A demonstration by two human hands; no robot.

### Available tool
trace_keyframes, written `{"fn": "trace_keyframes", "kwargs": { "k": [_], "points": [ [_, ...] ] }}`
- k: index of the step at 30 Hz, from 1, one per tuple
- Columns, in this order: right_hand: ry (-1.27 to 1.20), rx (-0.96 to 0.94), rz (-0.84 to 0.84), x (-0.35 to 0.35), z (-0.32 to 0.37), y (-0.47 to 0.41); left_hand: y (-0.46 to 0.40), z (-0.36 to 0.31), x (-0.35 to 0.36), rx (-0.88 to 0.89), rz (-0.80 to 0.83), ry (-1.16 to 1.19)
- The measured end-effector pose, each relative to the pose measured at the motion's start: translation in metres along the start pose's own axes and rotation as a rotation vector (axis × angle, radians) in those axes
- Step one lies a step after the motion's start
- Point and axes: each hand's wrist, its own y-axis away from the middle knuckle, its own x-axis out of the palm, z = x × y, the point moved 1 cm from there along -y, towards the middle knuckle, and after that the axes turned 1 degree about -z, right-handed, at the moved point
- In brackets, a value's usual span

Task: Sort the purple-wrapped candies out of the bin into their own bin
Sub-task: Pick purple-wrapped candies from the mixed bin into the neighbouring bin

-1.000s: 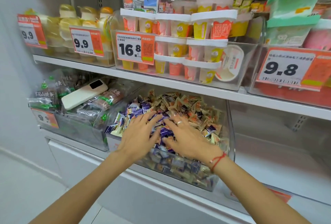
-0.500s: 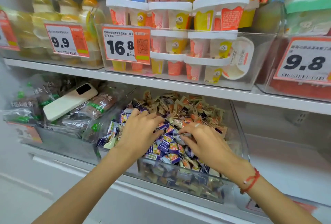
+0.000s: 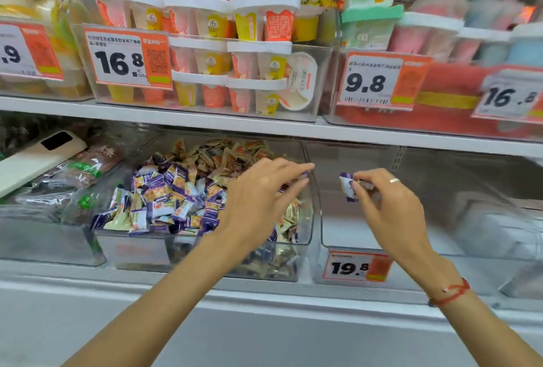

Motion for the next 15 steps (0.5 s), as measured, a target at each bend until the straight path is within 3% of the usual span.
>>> {"fn": "trace_keyframes", "kwargs": {
  "k": [3, 6, 9, 11, 15],
  "points": [
    [0.112, 0.094, 0.136, 0.001, -0.034, 0.006, -0.009, -0.029, 0.051, 0.089, 0.133, -0.006],
    [0.072, 0.142, 0.308, 0.006, -0.051, 0.009, -0.004, -0.028, 0.086, 0.102, 0.277, -0.042],
    [0.047, 0.156, 0.422, 0.008, -0.059, 0.013, 0.003, -0.015, 0.078, 0.103, 0.269, -0.038],
    [0.027, 0.163, 0.411, 0.009, -0.057, 0.014, 0.008, 0.0, 0.058, 0.052, 0.213, -0.029],
    [-0.119, 0.089, 0.235, 0.014, -0.032, 0.01, 0.028, 0.05, 0.017, -0.038, 0.133, -0.135]
  ]
}}
